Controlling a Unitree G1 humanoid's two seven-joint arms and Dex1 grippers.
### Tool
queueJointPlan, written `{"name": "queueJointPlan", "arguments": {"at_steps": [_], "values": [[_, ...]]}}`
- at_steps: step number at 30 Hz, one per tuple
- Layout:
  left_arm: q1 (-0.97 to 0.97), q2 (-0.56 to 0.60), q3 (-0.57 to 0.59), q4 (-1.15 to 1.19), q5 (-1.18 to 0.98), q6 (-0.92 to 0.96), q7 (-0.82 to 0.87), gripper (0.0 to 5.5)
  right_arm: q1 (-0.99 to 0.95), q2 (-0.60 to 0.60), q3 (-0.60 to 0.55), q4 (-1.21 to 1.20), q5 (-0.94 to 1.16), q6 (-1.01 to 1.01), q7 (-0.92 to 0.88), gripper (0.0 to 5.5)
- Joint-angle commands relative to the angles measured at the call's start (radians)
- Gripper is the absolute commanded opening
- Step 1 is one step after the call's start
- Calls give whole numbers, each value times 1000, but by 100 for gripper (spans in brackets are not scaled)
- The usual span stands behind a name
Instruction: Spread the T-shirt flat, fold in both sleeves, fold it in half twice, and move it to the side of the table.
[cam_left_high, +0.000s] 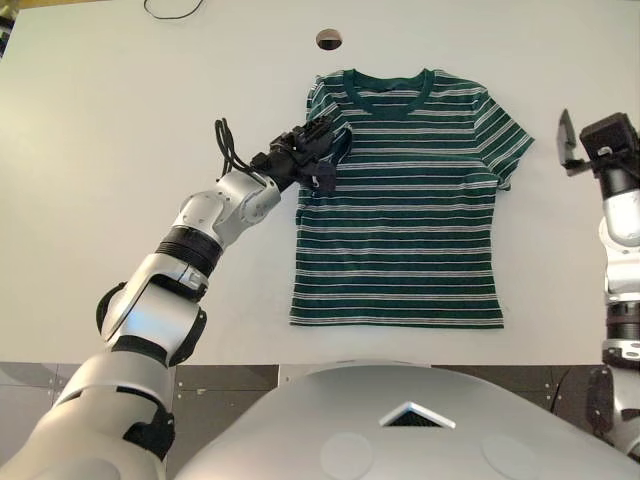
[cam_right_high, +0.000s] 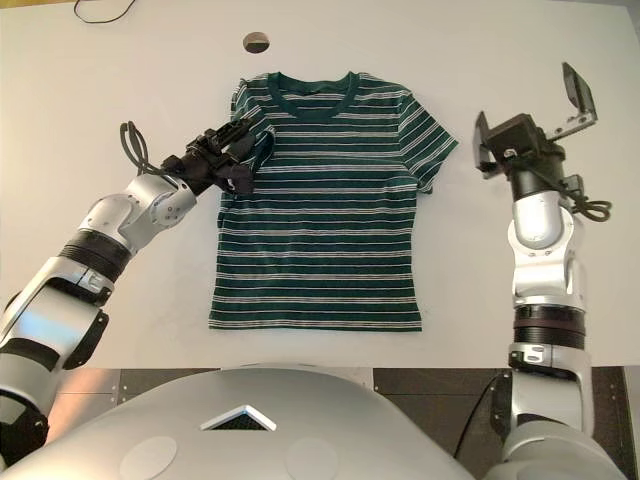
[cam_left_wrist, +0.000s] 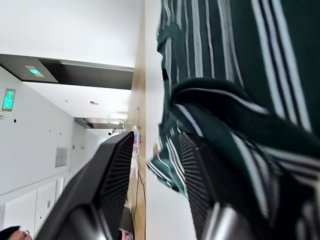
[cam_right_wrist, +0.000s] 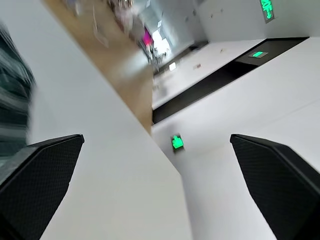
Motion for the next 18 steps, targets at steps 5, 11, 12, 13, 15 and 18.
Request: {"name": "queueJointPlan", "arguments": {"at_steps": [5, 11, 12, 13, 15, 18], "values": [[99, 50, 123, -244, -76, 8, 15, 247, -28, -101, 150, 99, -149, -67, 16, 550], [221, 74, 299, -500, -149, 59, 44, 247, -118, -123, 284, 256, -222, -141, 65, 550], [239, 74, 312, -530, -153, 62, 38, 247, -132, -129, 307, 288, -233, -155, 78, 550], [252, 73, 322, -555, -157, 64, 33, 247, -142, -135, 325, 314, -241, -166, 88, 550], [282, 72, 346, -599, -183, 73, 13, 247, -173, -144, 364, 376, -253, -194, 107, 550], [308, 58, 368, -635, -218, 84, -5, 247, -252, -138, 414, 469, -267, -224, 119, 550]]}}
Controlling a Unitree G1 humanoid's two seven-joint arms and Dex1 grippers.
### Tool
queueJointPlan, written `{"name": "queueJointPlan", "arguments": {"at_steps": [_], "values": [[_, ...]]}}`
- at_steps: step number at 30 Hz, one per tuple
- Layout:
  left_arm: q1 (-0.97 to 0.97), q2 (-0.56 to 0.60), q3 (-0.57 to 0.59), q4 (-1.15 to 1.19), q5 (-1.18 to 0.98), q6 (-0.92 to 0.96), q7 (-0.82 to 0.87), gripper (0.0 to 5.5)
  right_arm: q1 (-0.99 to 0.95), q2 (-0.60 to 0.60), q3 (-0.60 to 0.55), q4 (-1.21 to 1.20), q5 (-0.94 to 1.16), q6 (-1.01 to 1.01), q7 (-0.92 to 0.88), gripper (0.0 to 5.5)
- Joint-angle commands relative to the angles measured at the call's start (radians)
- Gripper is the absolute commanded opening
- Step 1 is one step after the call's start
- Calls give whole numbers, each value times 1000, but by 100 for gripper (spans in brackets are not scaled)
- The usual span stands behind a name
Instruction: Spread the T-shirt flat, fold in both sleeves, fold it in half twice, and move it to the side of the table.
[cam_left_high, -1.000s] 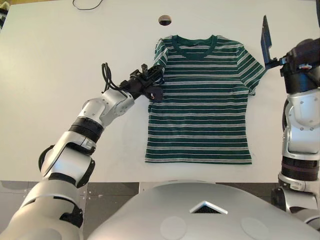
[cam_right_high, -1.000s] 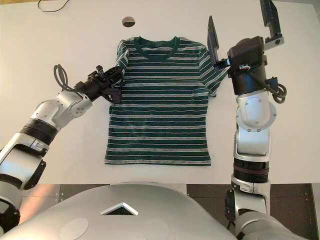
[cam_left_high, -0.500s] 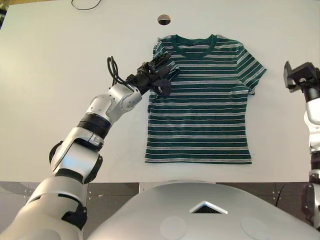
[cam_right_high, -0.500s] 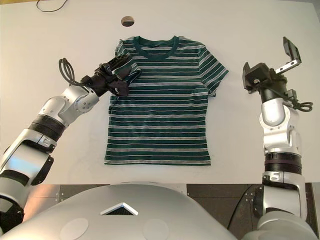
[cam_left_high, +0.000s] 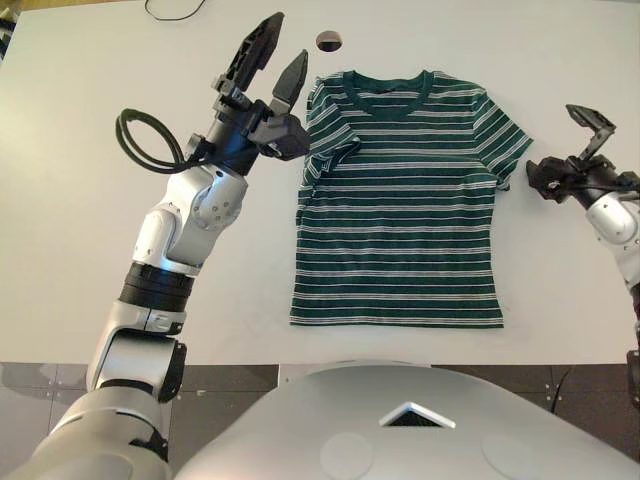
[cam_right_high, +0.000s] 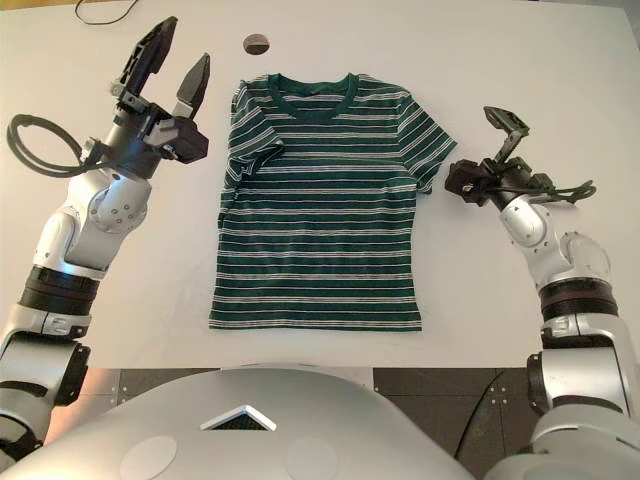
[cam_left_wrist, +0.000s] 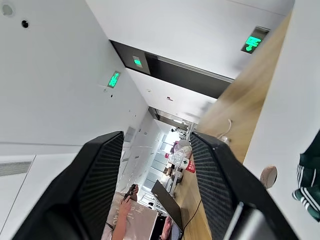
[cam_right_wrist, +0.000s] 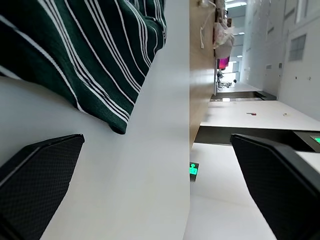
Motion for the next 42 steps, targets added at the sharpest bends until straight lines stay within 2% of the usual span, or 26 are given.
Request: {"name": "queueJointPlan", "arguments": {"at_steps": [1, 9, 17, 42], "values": [[31, -14, 32, -51, -39, 19, -33, 247, -68, 7, 86, 136, -50, -26, 51, 550], [50, -42, 32, -97, -50, 15, -67, 247, -208, 59, 202, 332, -90, -62, -14, 550], [41, -62, 27, -74, -56, 7, -77, 247, -251, 115, 269, 400, -92, -78, -78, 550], [54, -76, 49, -73, -65, 7, -88, 250, -256, 114, 325, 462, -67, -87, -125, 68]]}}
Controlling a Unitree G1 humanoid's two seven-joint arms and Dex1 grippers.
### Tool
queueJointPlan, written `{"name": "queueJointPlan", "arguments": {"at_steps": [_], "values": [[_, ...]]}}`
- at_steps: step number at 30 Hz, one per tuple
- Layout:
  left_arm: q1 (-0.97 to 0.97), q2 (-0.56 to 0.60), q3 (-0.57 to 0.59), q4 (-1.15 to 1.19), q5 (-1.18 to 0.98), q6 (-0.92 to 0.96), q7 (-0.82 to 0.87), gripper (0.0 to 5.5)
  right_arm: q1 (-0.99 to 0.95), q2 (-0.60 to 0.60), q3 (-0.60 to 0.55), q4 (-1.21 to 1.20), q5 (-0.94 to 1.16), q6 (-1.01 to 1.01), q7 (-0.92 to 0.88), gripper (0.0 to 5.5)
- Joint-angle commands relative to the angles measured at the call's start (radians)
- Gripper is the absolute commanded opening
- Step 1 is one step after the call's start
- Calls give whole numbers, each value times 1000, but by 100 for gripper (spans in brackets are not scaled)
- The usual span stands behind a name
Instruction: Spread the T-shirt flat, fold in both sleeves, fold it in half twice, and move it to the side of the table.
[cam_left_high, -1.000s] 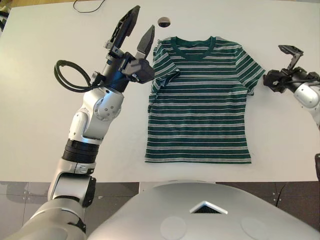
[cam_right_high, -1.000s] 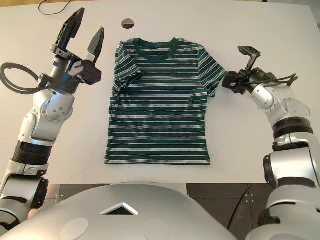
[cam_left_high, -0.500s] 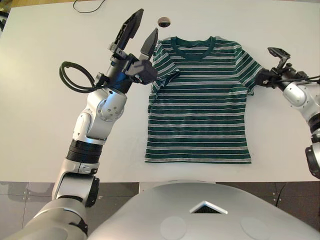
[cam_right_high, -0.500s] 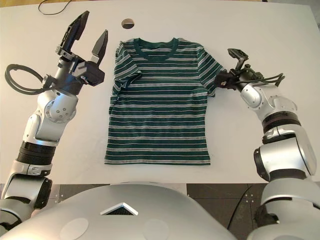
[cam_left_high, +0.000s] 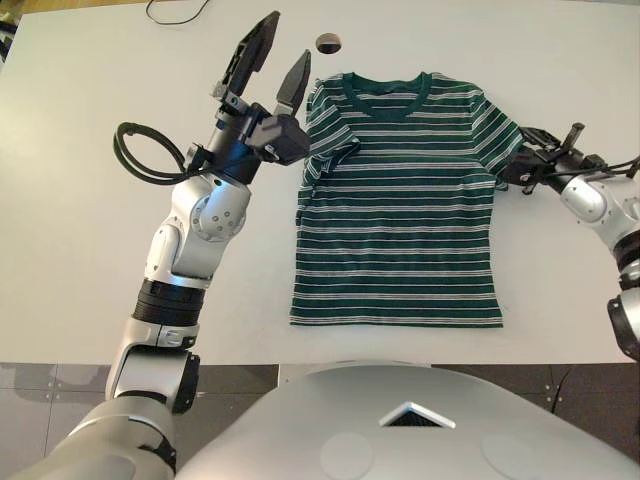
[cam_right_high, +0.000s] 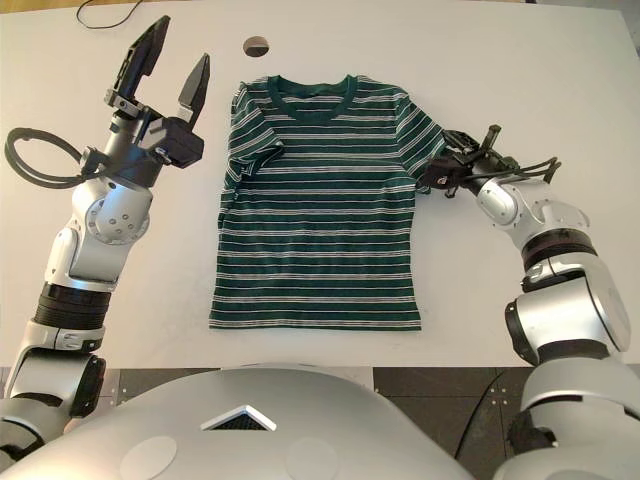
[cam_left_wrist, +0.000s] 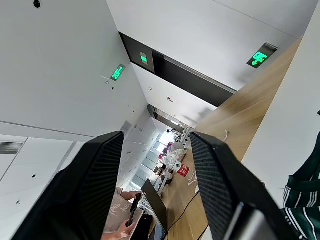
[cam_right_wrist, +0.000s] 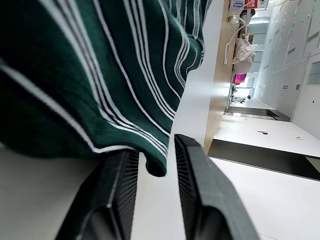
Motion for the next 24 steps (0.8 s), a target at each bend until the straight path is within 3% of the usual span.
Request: {"name": "queueJointPlan", "arguments": {"at_steps": [1, 4, 14, 24], "values": [[6, 2, 6, -5, -3, -2, -18, 250, 41, 18, 20, 25, -16, 4, 25, 51], [17, 4, 12, -14, -6, -1, -19, 250, 38, 21, 18, 28, -13, 7, 19, 11], [93, -29, 64, -19, -106, 0, -15, 250, 58, 34, -48, -51, 38, 4, -81, 11], [161, -97, 71, 50, -224, -27, -27, 250, 162, 51, -128, -333, 89, 11, -84, 11]]}}
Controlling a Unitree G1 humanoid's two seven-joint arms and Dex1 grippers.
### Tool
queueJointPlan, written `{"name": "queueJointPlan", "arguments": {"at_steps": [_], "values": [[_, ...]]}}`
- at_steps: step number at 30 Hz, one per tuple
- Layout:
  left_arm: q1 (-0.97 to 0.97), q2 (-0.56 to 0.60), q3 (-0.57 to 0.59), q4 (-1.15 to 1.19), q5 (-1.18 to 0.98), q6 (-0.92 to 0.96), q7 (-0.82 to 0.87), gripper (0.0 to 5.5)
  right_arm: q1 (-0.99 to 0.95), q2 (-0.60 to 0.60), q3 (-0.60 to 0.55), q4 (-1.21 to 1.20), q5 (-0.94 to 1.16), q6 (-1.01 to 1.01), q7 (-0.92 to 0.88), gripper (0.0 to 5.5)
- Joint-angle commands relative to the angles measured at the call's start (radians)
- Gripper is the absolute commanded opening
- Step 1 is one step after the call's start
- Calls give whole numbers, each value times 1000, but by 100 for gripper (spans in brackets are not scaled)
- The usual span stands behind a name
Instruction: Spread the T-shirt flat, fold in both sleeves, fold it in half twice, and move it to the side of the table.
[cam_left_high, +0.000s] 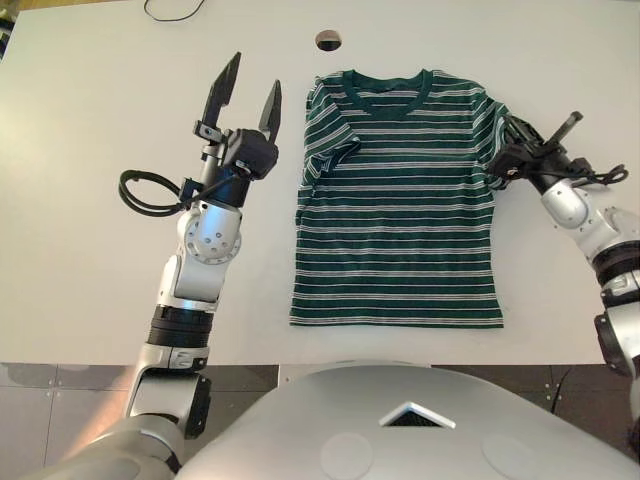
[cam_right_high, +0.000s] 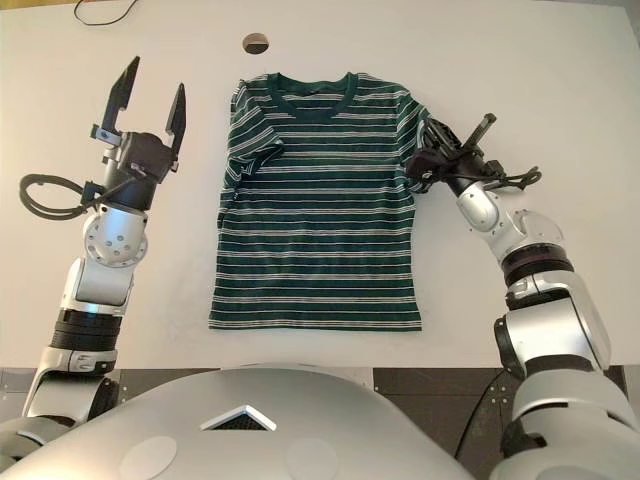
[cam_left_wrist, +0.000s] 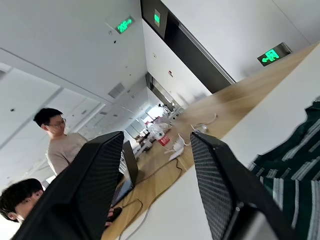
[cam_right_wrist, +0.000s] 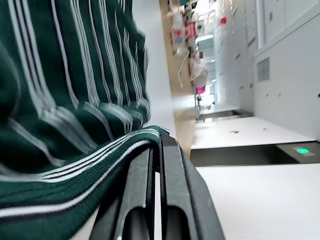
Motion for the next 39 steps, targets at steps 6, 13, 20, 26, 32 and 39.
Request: {"name": "queueJointPlan", "arguments": {"at_steps": [6, 13, 20, 26, 32, 39], "values": [[26, -11, 8, 29, -19, -17, -21, 250, 74, -10, -50, -176, 18, 42, 61, 11], [31, -17, 8, 46, -25, -17, -26, 250, 104, -32, -111, -338, 22, 76, 112, 11], [51, -20, 15, 48, -33, -17, -27, 250, 30, -59, -149, -250, 24, 89, 150, 11], [68, -17, 20, 40, -39, -14, -36, 250, 54, -12, -104, -314, 11, 69, 206, 11], [96, -16, 23, 22, -37, -11, -43, 250, 55, 19, -53, -307, -20, 61, 239, 11], [115, -17, 32, 9, -41, -9, -54, 250, 51, 54, -12, -298, -38, 56, 264, 11]]}}
